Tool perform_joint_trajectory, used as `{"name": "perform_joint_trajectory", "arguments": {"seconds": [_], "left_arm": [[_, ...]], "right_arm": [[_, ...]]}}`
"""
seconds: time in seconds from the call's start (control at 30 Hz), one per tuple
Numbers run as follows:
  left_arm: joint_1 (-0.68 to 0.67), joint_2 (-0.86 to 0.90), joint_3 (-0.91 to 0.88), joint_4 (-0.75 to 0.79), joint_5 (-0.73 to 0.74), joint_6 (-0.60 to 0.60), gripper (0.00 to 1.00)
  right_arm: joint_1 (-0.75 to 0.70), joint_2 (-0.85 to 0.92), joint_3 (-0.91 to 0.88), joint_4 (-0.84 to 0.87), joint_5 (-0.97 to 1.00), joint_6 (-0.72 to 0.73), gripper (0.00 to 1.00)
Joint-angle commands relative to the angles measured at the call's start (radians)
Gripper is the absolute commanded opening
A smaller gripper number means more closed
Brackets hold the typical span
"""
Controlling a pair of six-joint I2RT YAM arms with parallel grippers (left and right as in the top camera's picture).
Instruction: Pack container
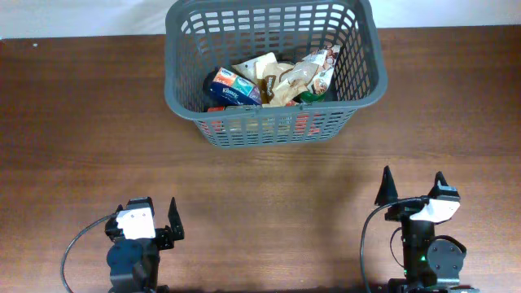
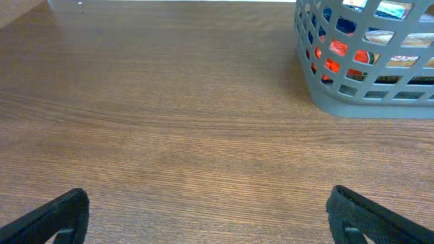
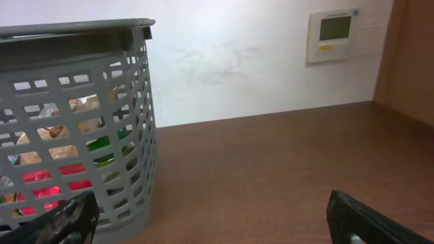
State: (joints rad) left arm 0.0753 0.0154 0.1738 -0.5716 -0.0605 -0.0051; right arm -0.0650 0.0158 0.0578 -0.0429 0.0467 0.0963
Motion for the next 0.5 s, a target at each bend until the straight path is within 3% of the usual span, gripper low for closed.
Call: {"name": "perform_joint_trajectory", "arguments": {"seconds": [0.0, 0.47], "left_arm": [[0.006, -0.01, -0.007, 0.003, -0.008, -0.01, 0.99], [0.006, -0.01, -0.007, 0.003, -0.008, -0.01, 0.99]], "right_arm": [[-0.008, -0.013, -0.041, 0.008, -0.024, 0.016, 0.99], [-0.007, -0.013, -0.052, -0.013, -0.077, -0.003, 0.99]]}}
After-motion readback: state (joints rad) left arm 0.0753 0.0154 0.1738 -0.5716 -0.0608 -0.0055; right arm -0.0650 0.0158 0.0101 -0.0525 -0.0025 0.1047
